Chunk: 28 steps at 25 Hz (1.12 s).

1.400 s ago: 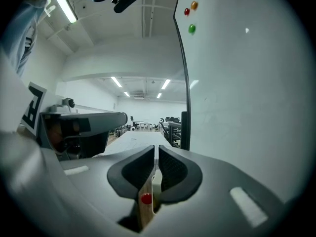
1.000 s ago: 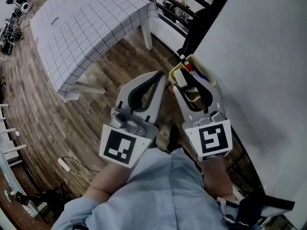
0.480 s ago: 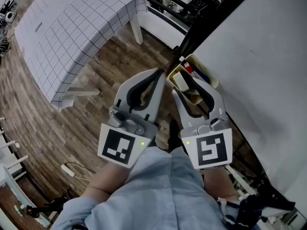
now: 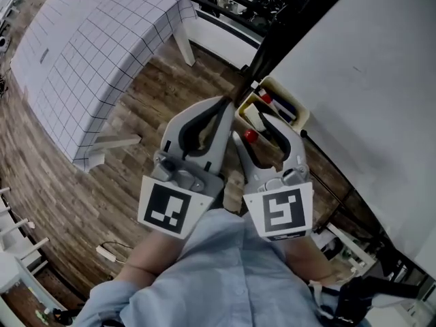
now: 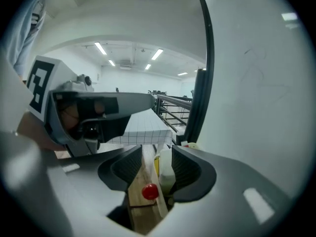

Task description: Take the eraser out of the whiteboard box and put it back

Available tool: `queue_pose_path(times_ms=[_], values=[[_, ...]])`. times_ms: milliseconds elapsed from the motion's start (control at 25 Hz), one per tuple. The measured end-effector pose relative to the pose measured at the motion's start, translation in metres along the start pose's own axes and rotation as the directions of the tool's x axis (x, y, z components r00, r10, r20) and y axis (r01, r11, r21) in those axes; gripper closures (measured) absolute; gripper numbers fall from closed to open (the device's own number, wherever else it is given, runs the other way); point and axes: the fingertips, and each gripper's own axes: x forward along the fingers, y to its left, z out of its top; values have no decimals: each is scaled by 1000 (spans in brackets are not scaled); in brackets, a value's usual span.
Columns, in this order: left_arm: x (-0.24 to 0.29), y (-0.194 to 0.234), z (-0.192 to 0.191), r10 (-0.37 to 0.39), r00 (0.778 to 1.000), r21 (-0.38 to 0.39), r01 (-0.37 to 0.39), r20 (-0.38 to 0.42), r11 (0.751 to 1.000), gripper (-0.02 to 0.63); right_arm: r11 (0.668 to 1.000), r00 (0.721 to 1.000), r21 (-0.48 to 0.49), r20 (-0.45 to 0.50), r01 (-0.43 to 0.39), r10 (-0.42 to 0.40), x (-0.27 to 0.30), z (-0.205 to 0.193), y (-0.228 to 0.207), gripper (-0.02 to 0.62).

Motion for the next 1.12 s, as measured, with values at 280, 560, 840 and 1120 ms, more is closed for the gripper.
queue_pose_path(times_ms=[280,560,840,1120], values=[[1,2,1,-34,999,-4,34,-1,999,607,996,995,-17,-52,88,-89,8,-9,-12,425],[7,7,0,-58,998,-12,58,-2,998,607,993,989,-54,-98,107,-112,13,-16,-11,420],[5,4,1,-78,997,-18,78,4,997,607,978,975,-127,-128,164,-180,14,-21,-18,469],[-2,4,8,-65,998,6,65,3,998,607,976,980,-111,-53,186,-193,0,-5,-22,476]])
